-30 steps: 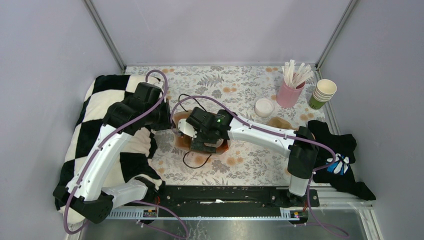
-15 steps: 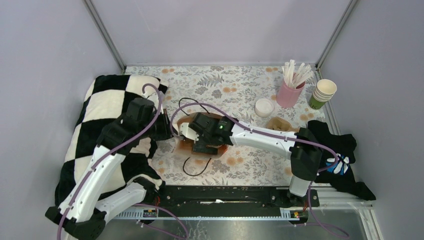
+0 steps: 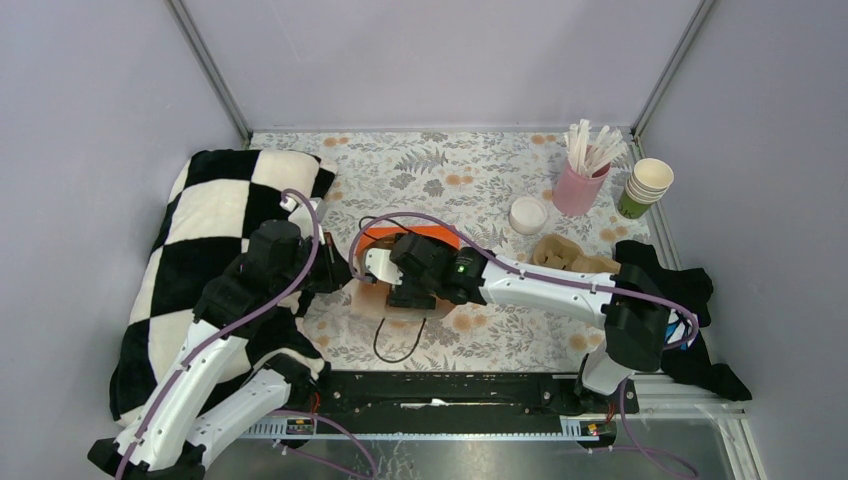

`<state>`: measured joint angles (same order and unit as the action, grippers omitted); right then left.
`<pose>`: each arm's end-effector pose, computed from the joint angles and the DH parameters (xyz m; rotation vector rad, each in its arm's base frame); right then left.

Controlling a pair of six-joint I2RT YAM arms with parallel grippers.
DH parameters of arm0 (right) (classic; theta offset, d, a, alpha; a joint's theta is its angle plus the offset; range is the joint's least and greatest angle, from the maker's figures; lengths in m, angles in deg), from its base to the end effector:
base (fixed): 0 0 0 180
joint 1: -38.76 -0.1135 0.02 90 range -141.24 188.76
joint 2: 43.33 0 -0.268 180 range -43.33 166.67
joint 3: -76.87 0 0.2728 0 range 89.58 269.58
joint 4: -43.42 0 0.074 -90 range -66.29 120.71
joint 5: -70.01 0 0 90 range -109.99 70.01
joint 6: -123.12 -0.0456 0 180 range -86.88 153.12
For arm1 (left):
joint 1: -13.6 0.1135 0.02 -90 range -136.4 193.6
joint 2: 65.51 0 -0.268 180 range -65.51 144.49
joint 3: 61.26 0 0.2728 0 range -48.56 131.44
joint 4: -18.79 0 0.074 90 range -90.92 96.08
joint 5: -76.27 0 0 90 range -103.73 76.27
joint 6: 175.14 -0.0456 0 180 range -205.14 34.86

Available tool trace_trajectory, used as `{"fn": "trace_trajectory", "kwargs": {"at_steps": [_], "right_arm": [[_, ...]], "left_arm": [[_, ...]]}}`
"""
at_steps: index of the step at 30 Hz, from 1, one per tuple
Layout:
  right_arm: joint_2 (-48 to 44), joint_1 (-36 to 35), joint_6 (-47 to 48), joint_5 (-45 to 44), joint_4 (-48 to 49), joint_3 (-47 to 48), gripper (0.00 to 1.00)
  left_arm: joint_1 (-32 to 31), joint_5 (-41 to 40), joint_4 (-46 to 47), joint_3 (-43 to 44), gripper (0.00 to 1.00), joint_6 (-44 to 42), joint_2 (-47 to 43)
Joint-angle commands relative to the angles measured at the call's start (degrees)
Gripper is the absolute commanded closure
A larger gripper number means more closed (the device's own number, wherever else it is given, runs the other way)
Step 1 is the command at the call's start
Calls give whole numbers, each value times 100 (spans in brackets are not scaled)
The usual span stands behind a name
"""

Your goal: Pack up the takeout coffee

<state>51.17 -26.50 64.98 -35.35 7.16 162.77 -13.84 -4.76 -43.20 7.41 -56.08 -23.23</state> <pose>0.1760 0.3531 0.2567 -1.6498 1.6296 -0.0225 0.1413 -0.0814 0.3458 0.0596 2.2776 -0.7111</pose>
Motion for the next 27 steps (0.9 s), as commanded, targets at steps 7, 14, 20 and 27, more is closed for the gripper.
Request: {"fn": "trace_trajectory", "kwargs": {"at_steps": [7,14,20,27], "right_arm": [[-482,-31,-42,300,300,-191,0],[-980,-31,-146,793,79,-396,0],[-1083,-32,-181,781,-47,-371,0],[-1093,-31,-384,1091,-313,128,0]], "left_arm": [[-11,21,101,89,100,-248,156],[-16,-60,-232,669,100,-370,572],[-11,-36,-369,1003,100,-359,837],[-16,-164,-502,1181,100,-302,958]]}}
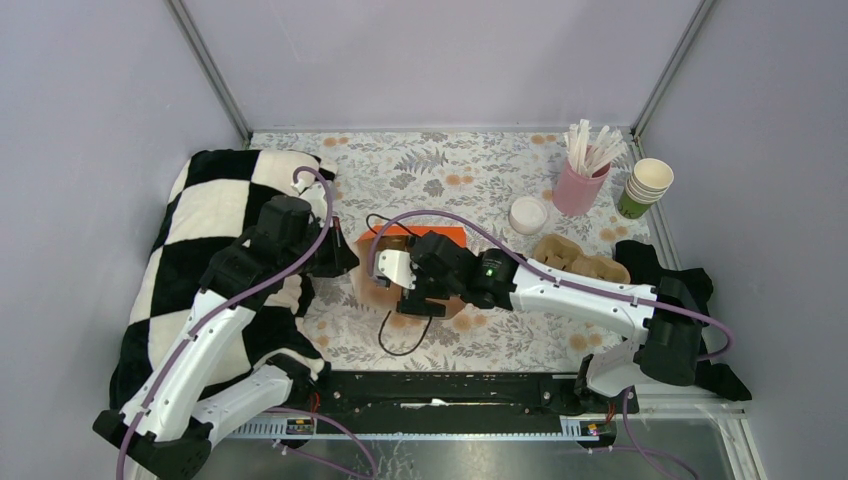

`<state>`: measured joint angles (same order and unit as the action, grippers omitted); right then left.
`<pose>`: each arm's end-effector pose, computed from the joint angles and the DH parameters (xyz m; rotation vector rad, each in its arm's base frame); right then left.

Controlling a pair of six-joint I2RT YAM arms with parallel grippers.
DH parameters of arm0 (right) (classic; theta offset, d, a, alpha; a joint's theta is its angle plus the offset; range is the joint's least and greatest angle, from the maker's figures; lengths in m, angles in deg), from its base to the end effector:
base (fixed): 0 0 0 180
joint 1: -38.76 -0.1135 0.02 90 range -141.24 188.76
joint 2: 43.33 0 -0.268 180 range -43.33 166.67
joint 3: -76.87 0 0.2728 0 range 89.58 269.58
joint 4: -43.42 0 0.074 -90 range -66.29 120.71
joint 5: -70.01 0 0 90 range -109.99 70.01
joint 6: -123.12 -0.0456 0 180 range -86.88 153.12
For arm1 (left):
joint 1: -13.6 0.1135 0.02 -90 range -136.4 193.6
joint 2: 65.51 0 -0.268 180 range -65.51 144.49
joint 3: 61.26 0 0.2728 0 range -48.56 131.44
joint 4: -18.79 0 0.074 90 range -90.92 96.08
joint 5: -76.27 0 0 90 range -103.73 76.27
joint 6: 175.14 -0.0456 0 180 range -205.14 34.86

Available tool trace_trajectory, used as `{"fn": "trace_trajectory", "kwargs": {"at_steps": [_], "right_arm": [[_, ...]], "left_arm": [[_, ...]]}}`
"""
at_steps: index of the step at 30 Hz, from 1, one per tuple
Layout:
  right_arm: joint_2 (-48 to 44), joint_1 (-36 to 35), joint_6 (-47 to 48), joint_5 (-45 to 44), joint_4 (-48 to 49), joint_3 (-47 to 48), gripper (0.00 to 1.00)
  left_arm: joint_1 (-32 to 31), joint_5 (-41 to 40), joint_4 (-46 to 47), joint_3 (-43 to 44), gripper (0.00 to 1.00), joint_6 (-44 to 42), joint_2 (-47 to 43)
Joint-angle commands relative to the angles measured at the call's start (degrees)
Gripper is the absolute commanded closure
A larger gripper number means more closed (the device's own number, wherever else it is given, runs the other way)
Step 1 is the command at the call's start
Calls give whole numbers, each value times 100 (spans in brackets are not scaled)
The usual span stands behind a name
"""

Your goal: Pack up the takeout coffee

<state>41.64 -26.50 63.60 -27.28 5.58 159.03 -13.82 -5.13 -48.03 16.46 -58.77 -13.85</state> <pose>0.1557 0.3240 0.2894 -1.6450 1.5778 0.1743 0.1646 -0.0931 0.3658 0.1029 2.3591 -0.6475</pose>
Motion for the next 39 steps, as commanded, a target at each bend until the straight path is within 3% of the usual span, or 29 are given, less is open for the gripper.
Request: {"fn": "trace_trajectory", "kwargs": {"at_steps": [1,13,26,28,34,36,39], "right_arm": [[-132,-31,-339,334,-232,635,0],[-390,-83,-1242,720,-537,1373,0],[-1038,-93,-2444,123,-883,2717,0],[-1161,-93,-2587,-154,-938,2800,0],[-1454,-8,-3012,-2861,-1256,2727,0],[-1577,322,-3304,-3070,-1387,2605,0],[-1694,1476,-3996,-2602,-1864,2488,0]], "left_arm": [[-18,-154,-59,300,100,-9,46],[-18,-419,-542,749,100,312,447],[-11,-556,-1344,1665,100,698,1177],[-9,-588,-1469,1772,100,764,1268],[45,-664,-1962,2208,100,1086,1602],[81,-626,-2145,2395,100,1199,1725],[190,-515,-2339,2674,100,1286,1909]]}}
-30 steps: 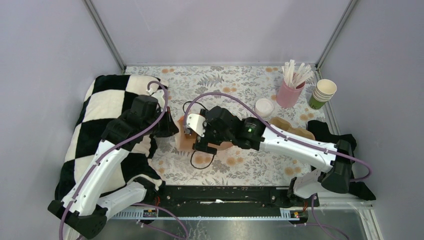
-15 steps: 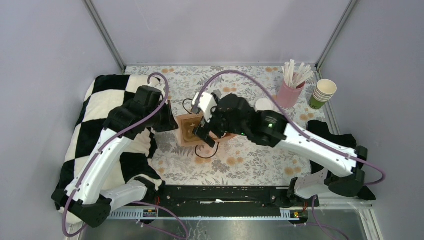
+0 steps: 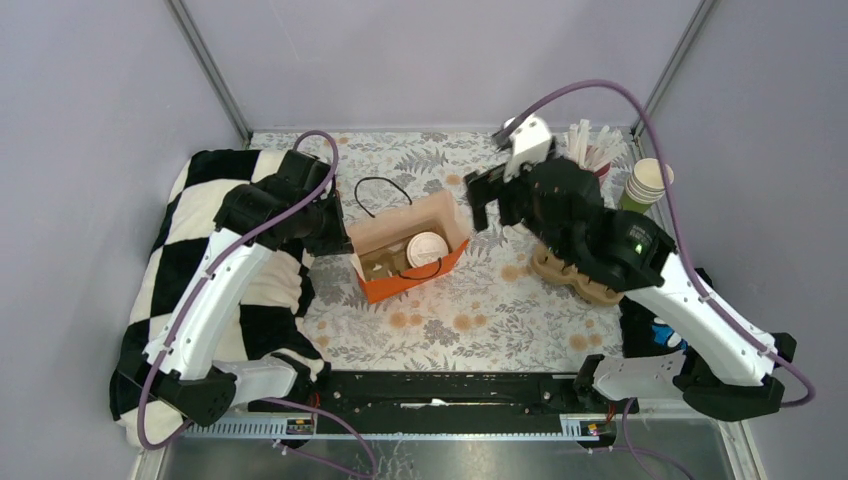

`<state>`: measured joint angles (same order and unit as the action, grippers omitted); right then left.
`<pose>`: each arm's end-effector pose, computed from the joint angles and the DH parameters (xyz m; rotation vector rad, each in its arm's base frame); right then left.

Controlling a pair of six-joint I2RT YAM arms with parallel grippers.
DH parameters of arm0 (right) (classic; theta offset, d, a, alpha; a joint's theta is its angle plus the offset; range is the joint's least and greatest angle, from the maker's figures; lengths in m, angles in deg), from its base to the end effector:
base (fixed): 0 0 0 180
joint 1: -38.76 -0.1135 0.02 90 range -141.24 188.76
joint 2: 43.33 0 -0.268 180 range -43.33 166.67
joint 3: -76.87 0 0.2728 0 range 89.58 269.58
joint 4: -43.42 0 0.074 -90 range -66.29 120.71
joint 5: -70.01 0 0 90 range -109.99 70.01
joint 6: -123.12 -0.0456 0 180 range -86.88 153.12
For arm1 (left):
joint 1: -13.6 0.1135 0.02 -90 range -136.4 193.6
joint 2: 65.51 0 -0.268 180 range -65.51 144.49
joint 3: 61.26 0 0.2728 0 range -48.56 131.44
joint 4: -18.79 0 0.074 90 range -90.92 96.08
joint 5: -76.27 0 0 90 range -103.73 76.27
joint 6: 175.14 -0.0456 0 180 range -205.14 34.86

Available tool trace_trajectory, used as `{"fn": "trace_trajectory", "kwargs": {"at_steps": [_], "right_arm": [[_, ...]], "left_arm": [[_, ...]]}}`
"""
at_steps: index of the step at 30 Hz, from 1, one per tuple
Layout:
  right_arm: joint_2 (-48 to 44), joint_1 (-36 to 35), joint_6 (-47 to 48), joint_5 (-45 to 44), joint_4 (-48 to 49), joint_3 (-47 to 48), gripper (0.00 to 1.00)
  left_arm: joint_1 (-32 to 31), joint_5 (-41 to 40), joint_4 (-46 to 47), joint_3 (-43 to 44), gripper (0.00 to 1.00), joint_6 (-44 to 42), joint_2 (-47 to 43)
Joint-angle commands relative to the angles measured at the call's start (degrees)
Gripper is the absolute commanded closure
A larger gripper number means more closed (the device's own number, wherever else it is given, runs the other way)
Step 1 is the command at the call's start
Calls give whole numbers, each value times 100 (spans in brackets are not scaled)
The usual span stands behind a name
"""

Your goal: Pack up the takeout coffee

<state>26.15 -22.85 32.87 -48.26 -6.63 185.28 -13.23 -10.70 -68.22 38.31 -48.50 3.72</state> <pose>0.1380 0.2099 0.5139 -0.5706 1.6594 0.3553 0.2007 -0.1042 0.4020 -0.2044 2.6262 -0.4740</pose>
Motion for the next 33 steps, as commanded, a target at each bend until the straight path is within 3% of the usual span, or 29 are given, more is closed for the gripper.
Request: {"fn": "trace_trajectory", "kwargs": {"at_steps": [1,11,19,22,27,33], "right_arm": [[-159,1443,-1046,-409,-745,-196,0],[1031,4053,-1428,1408,-1646,130,0],[2303,4354,-1140,1238,-1975,1085,0],[2534,4516,-1171,1113,-2027,1332,0],[2805,5070,-1319,1325,-1955,1627,0],[3328,5644,-1179,1552,-1892,2058,17]], "left_arm": [[160,82,-367,561,100,264,217],[647,357,-656,699,100,220,520],[1042,365,-770,833,93,-161,682],[1085,263,-818,914,83,-288,702],[1092,85,-849,1017,80,-503,678],[1093,-79,-901,1332,66,-849,602]]}}
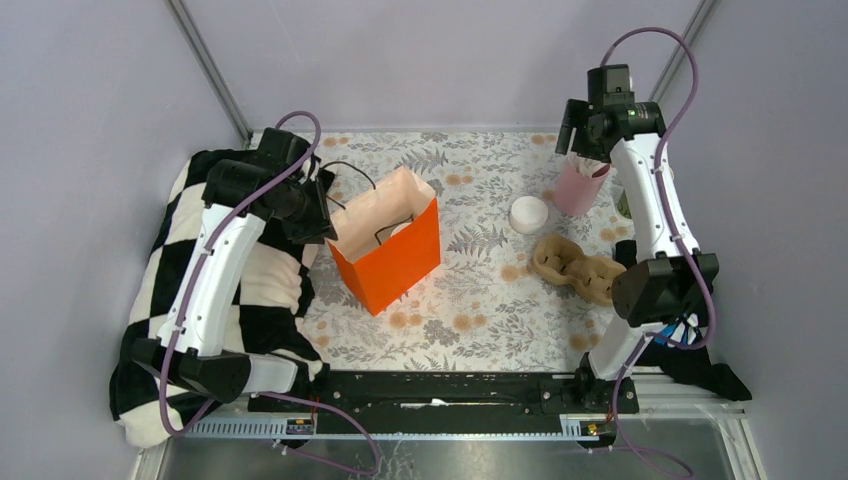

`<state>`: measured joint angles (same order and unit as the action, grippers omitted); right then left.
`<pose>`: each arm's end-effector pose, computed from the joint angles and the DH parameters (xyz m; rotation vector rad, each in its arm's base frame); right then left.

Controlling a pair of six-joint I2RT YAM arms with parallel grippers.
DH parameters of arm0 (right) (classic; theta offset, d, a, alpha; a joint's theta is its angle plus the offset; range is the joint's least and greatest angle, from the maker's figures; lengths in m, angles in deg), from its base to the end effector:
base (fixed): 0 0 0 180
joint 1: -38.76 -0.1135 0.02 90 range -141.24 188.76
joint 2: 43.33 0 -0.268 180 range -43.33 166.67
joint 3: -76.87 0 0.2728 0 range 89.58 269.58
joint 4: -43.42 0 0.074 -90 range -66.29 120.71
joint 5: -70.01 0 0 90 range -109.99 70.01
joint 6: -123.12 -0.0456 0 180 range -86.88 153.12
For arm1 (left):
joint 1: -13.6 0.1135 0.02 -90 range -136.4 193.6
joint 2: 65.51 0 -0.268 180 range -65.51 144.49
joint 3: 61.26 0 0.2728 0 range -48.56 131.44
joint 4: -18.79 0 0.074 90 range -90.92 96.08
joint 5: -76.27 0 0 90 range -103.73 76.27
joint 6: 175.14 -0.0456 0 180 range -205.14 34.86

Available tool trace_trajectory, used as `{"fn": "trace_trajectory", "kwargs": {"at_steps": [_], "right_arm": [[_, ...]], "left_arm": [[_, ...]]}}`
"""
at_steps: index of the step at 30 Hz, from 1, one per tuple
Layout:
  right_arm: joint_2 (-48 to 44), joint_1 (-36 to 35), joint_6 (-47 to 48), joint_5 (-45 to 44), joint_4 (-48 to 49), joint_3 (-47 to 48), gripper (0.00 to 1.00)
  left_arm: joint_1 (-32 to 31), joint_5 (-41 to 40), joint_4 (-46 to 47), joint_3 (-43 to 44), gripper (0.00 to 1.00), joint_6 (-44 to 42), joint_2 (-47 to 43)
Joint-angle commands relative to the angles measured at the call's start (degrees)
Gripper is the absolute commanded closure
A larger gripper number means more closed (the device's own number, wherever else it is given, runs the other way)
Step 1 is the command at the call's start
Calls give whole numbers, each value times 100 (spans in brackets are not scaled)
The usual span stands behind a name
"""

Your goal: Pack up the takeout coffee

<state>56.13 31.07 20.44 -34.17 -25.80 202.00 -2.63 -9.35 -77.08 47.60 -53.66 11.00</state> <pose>0.3935 0.0419 0.4146 0.2229 2.2939 -0.1071 0.2306 -0.0708 0.4131 -0.3376 2.7066 -0.3549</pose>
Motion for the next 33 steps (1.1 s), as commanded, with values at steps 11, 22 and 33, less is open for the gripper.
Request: {"fn": "trace_trajectory", "kwargs": {"at_steps": [11,22,33], "right_arm": [[476,373,429,-443,-266,286,40],[406,476,524,-614,276,-238,62],[971,528,654,-649,392,112,68]], "left_arm": [[1,-121,288,714,39,-658,-650],[-316,-211,380,1111,37,-766,-501],[-328,-288,355,1061,37,-775,-516]]}}
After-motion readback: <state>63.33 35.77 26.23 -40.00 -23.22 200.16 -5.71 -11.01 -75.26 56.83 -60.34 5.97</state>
